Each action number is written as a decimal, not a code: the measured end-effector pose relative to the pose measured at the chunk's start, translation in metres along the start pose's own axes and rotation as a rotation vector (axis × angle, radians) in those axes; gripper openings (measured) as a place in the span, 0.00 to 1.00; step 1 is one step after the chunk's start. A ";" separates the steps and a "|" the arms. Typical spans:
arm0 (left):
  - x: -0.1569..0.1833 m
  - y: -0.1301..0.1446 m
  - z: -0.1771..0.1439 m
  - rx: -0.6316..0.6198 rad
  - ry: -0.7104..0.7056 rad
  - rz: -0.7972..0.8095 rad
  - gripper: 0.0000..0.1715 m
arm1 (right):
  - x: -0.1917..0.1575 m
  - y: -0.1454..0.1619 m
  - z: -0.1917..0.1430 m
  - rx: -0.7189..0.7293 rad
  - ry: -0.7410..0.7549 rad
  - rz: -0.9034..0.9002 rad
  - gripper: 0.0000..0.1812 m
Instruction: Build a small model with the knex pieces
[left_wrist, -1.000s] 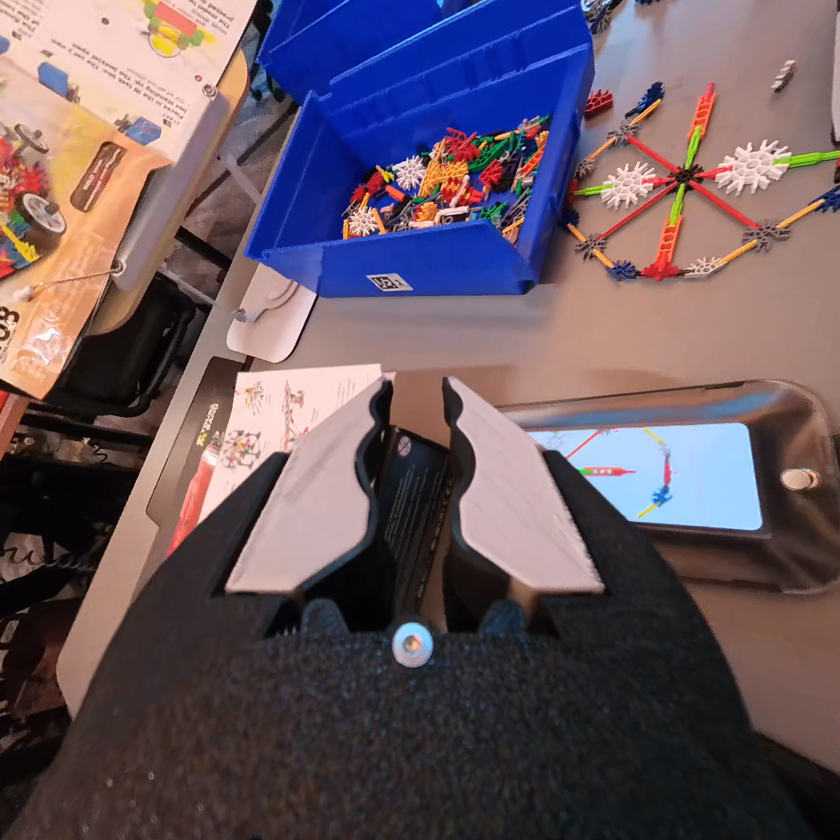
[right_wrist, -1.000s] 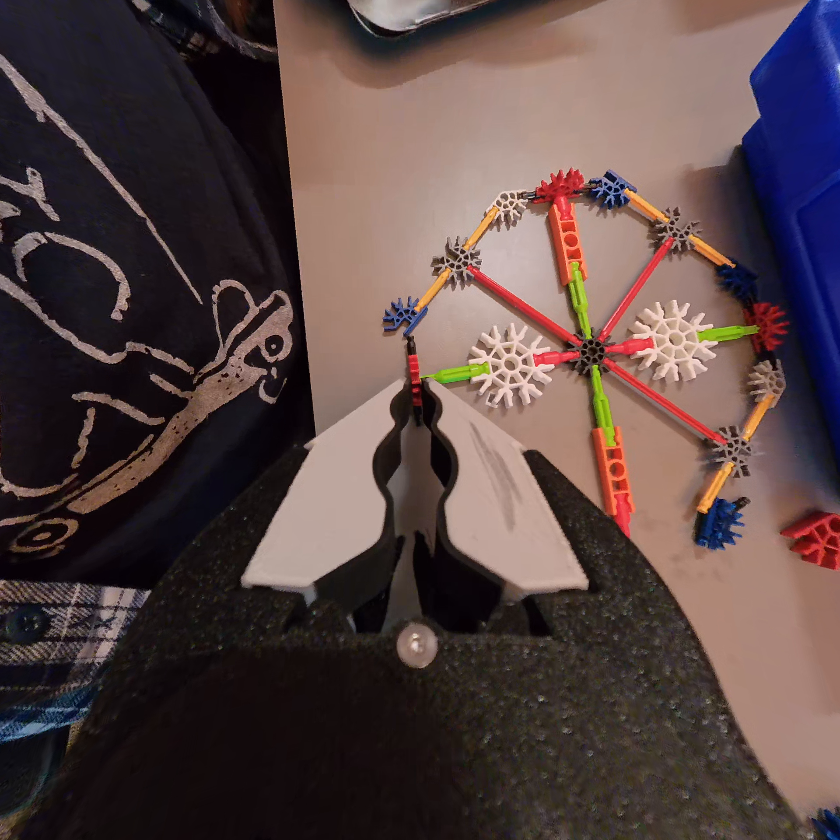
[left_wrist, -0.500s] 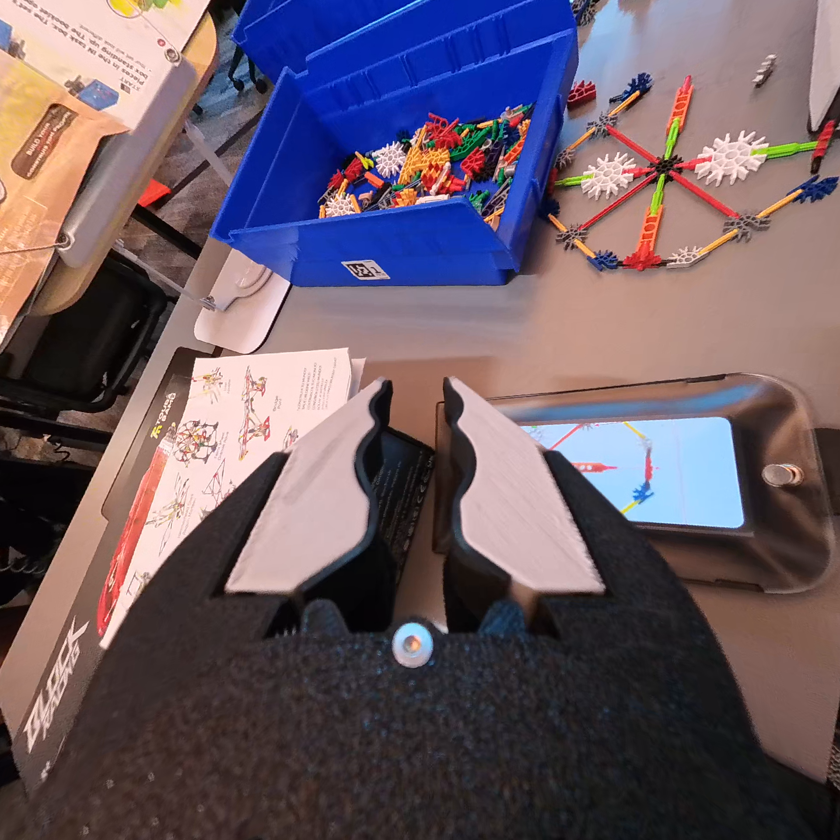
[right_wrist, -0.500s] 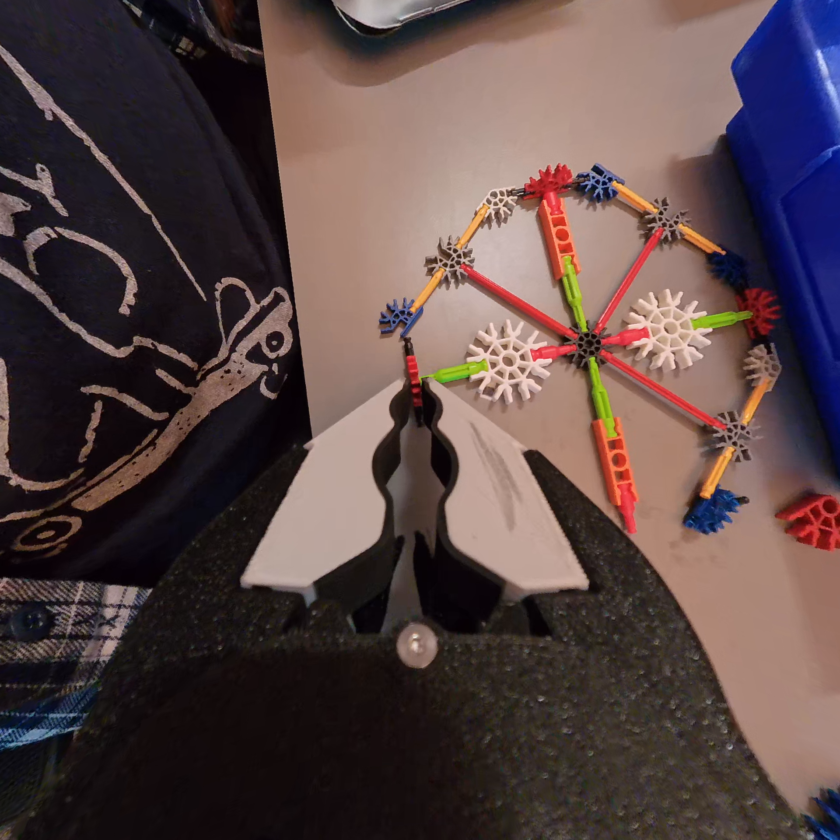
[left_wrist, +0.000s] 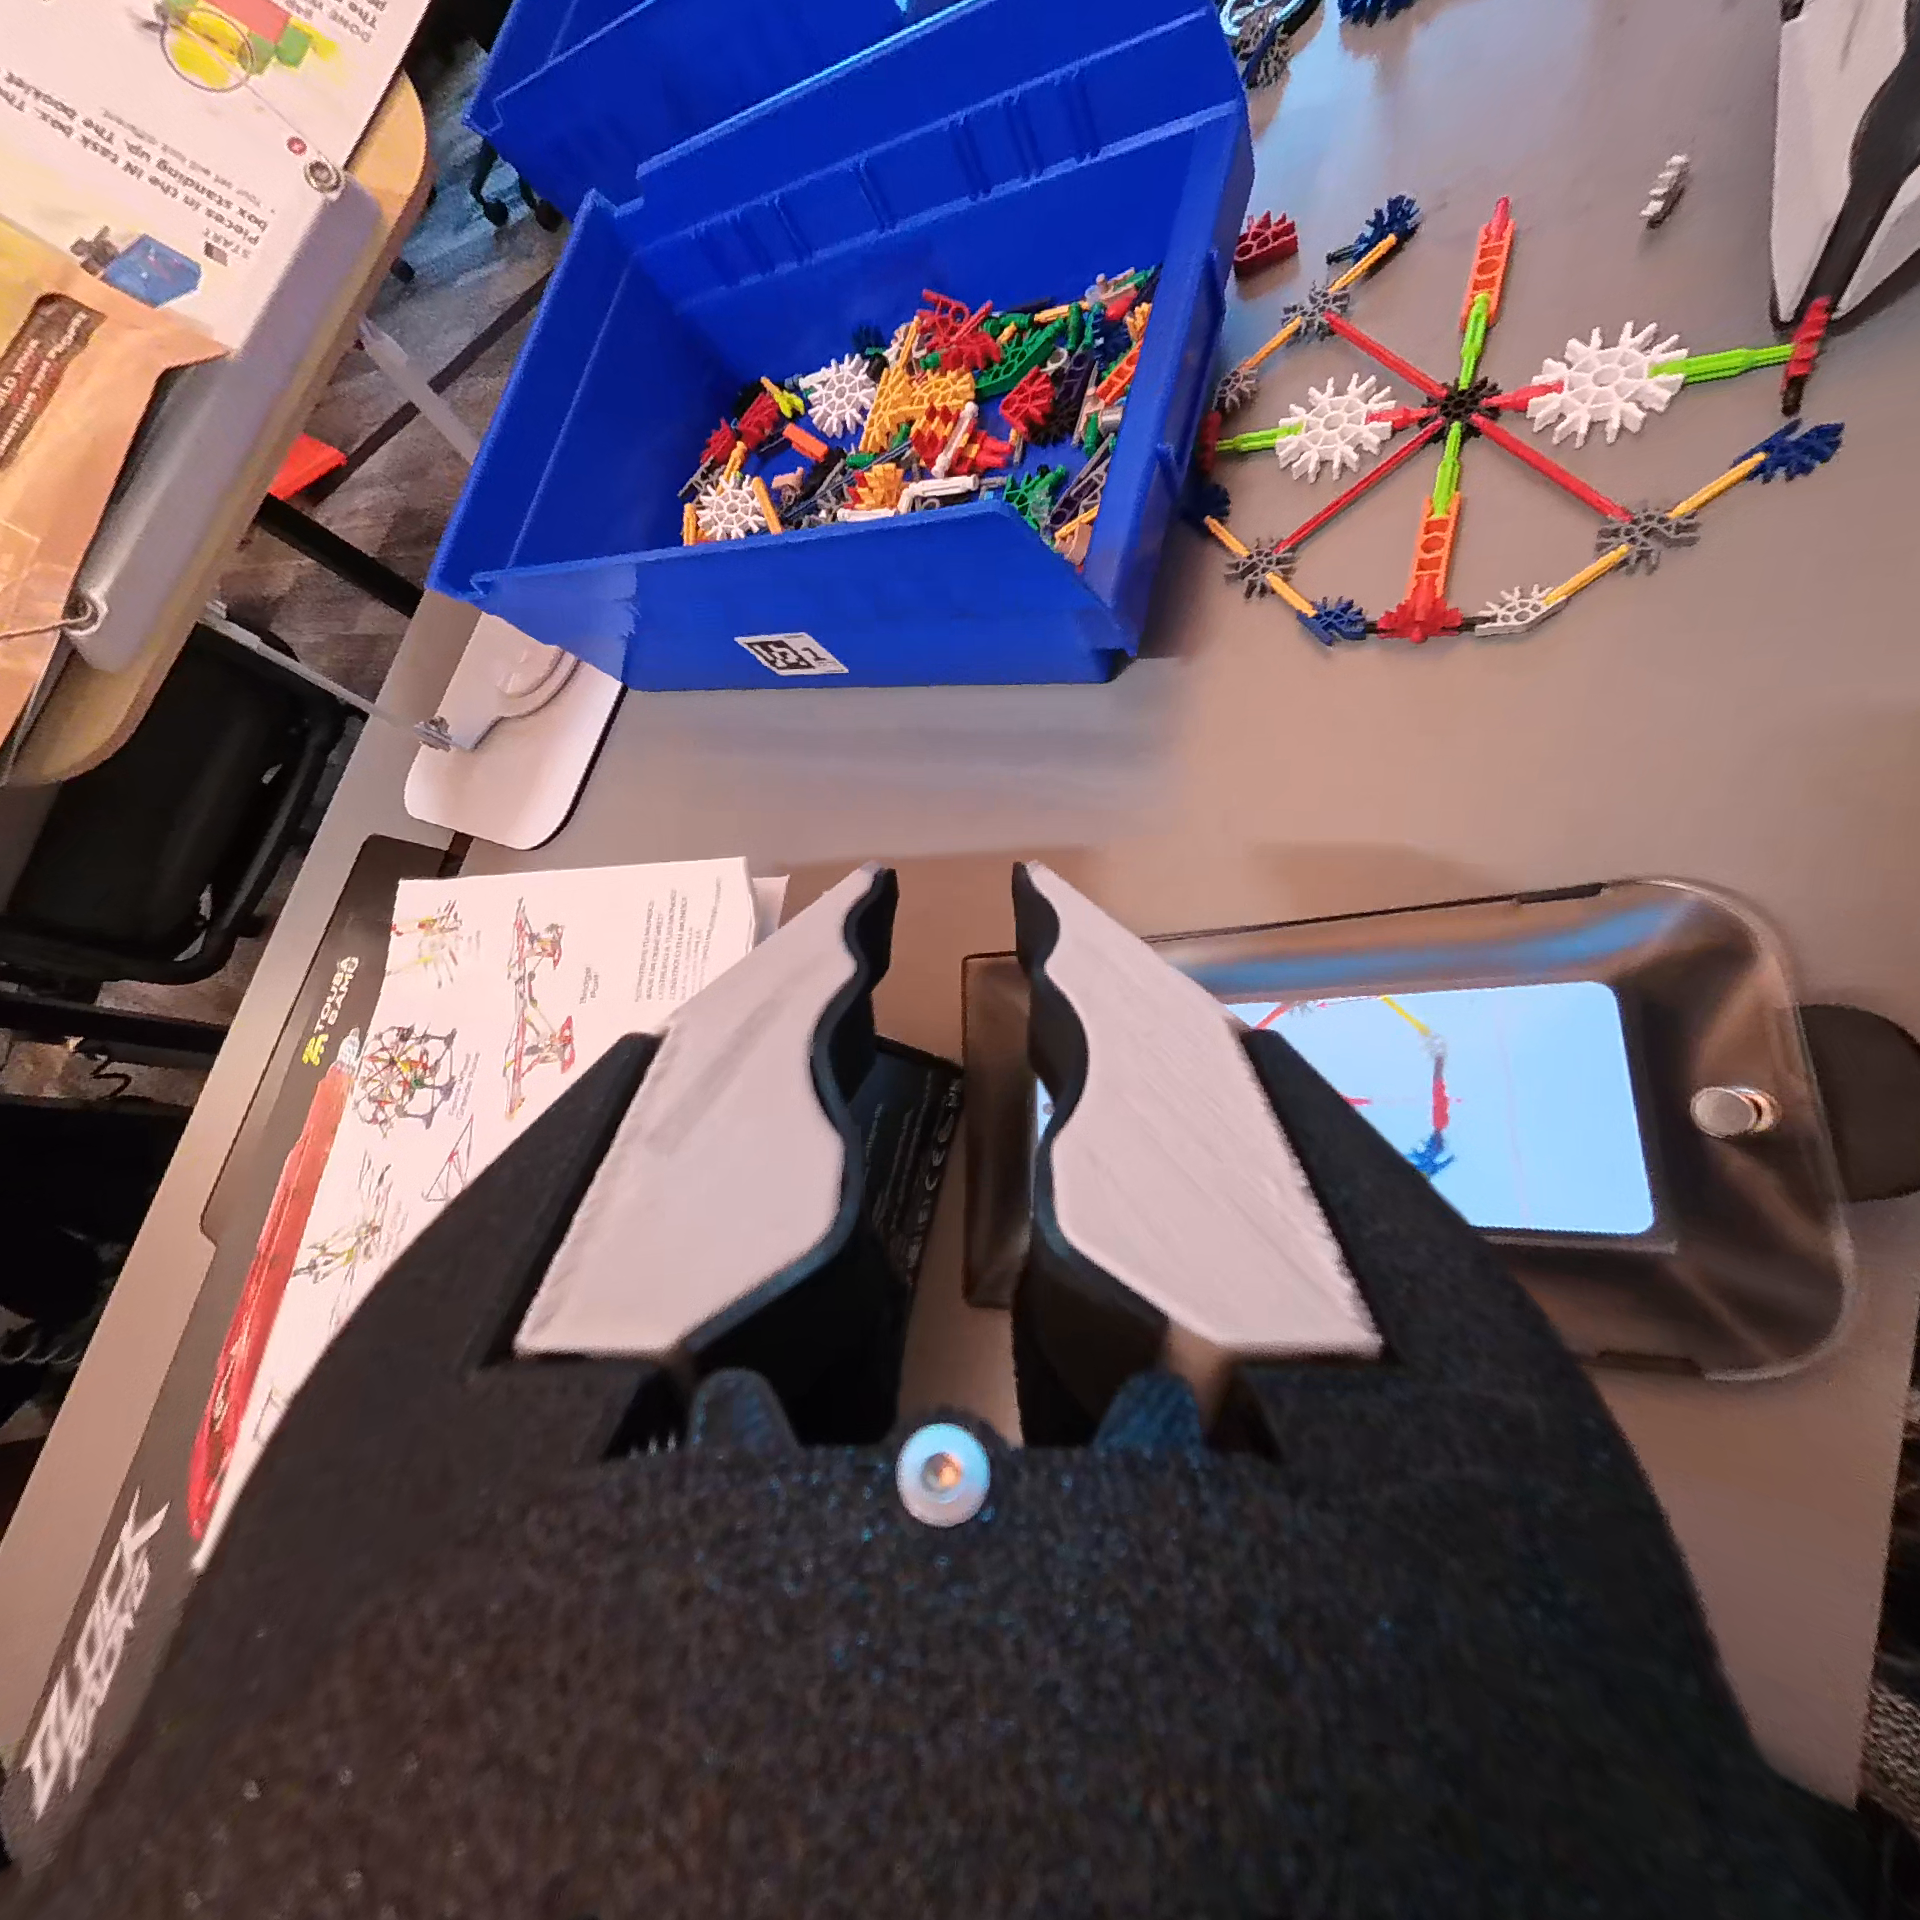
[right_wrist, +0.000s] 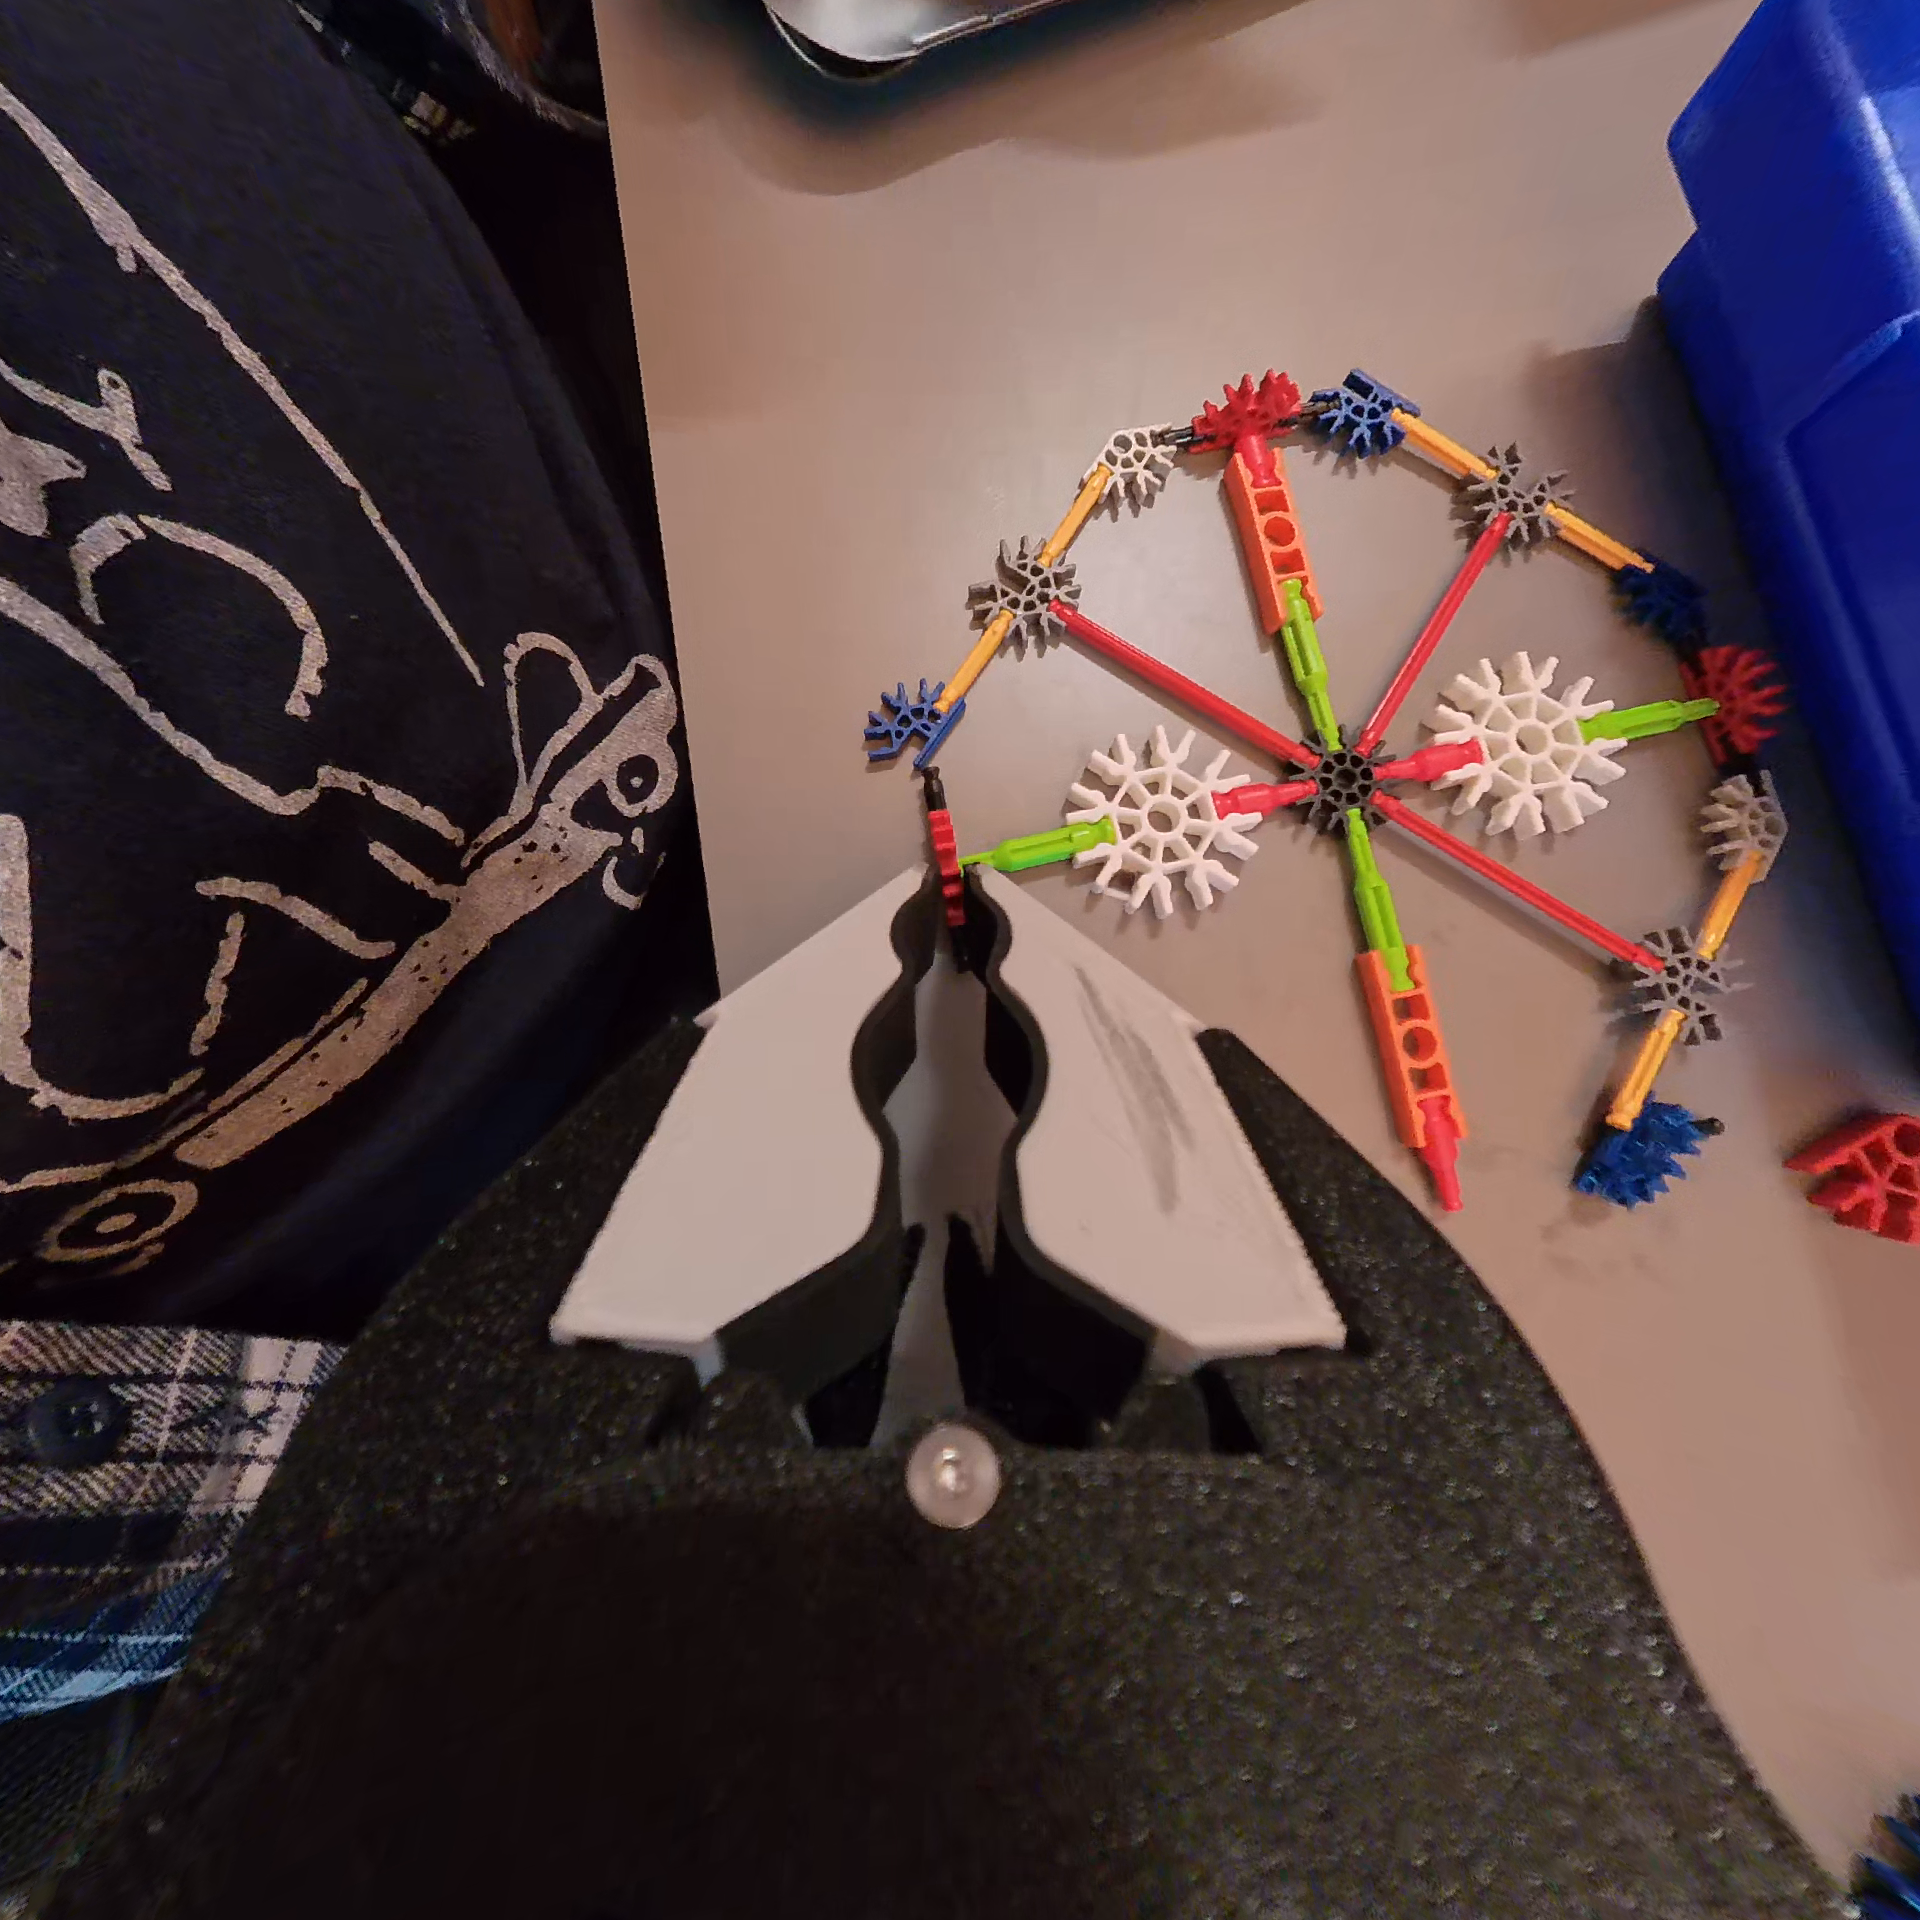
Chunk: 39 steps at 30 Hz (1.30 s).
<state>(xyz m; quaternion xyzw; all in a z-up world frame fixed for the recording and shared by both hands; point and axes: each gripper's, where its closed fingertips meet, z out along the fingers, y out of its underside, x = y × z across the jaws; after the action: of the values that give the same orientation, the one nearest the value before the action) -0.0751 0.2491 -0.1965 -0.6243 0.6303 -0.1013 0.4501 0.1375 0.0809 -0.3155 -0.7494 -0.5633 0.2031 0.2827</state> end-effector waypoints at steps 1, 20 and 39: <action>0.001 0.000 0.000 0.000 0.002 -0.001 0.13 | 0.000 0.000 0.000 0.002 0.000 0.001 0.02; 0.008 0.005 -0.001 -0.007 0.016 -0.012 0.13 | -0.002 -0.004 0.003 0.010 -0.004 -0.001 0.02; 0.024 -0.004 0.009 0.006 0.068 -0.003 0.13 | 0.003 -0.051 0.048 0.053 0.135 0.076 0.07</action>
<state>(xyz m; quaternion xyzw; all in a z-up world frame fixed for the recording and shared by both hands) -0.0611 0.2310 -0.2094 -0.6201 0.6439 -0.1251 0.4303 0.0714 0.1035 -0.3188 -0.7745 -0.5086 0.1776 0.3317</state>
